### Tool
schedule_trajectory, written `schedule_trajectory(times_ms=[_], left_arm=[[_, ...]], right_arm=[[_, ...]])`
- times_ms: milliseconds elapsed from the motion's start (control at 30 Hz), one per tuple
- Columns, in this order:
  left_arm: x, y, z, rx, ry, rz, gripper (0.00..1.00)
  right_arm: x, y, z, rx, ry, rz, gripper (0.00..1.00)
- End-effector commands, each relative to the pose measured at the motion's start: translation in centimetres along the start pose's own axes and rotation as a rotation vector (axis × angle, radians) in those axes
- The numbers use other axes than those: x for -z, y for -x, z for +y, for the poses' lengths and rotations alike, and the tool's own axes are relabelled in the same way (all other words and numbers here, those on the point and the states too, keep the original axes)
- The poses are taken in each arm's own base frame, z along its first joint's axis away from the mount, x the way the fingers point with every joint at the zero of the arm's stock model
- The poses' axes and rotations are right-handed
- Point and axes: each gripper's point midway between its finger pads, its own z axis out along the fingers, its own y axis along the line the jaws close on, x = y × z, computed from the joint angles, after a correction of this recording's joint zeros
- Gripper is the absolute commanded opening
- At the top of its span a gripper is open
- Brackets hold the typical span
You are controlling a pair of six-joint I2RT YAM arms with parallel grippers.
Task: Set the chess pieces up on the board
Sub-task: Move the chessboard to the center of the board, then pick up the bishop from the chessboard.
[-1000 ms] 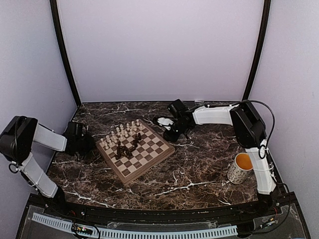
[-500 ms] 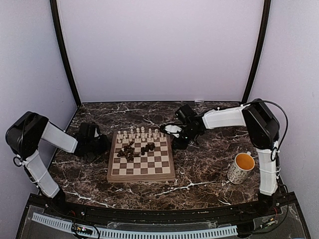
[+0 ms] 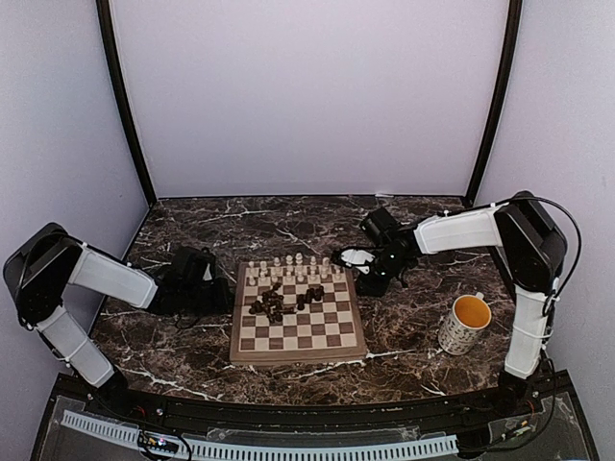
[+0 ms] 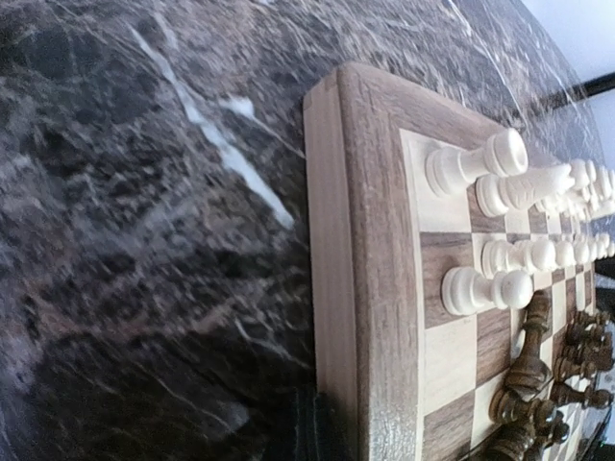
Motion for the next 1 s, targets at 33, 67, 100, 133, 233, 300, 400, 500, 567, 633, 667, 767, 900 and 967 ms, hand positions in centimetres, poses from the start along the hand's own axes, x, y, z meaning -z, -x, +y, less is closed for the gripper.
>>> schedule_trajectory(times_ms=[33,67,100,133,233,300,400,500,567,633,667,767,900,967], left_arm=[[1.0,-7.2,-2.3,-0.115,0.001,0.248,0.0],[1.1,-7.8,-2.8,-0.128,-0.007,0.261,0.0],[1.1,-8.2,-2.9,-0.128,-0.005,0.271,0.0],[1.2,-8.7,-3.2,-0.141,-0.009,0.282,0.0],[1.4,-9.2,-3.4,-0.159,0.006,0.296,0.0],[2.0,-8.5,-3.6,-0.185,0.032,0.282,0.0],[4.4,-5.7,-2.5,-0.267,0.167,0.216,0.03],[7.5,-0.6,-3.2,-0.332,0.271,0.102,0.22],[9.3,2.3,-3.4,-0.366,0.304,0.036,0.39],[10.3,5.6,-3.6,-0.369,0.298,-0.029,0.51],[10.4,6.6,-4.4,-0.402,0.26,-0.05,0.57],[11.2,11.1,-7.0,-0.438,0.199,-0.164,0.61],[11.1,15.0,-11.9,-0.564,0.076,-0.298,0.62],[10.6,16.0,-13.3,-0.582,0.007,-0.319,0.61]], right_arm=[[-1.7,-5.8,3.1,-0.035,0.095,0.149,0.3],[-1.6,-6.1,3.2,-0.038,0.096,0.152,0.3],[-1.5,-6.5,3.1,-0.046,0.095,0.157,0.3],[-1.4,-6.8,3.1,-0.05,0.096,0.162,0.3],[-0.9,-7.8,3.2,-0.062,0.098,0.18,0.3],[-0.3,-8.4,3.1,-0.07,0.091,0.191,0.29],[1.9,-8.6,2.5,-0.098,0.071,0.176,0.33],[4.9,-7.9,1.4,-0.144,0.061,0.127,0.42],[7.0,-6.9,1.1,-0.132,0.046,0.086,0.49],[9.2,-5.5,1.0,-0.106,0.042,0.03,0.55],[10.5,-4.5,1.2,-0.091,0.053,-0.009,0.57],[13.9,-1.2,2.7,-0.024,0.135,-0.13,0.6],[16.1,2.7,4.2,0.098,0.174,-0.239,0.55],[15.7,4.1,5.8,0.179,0.205,-0.229,0.51]])
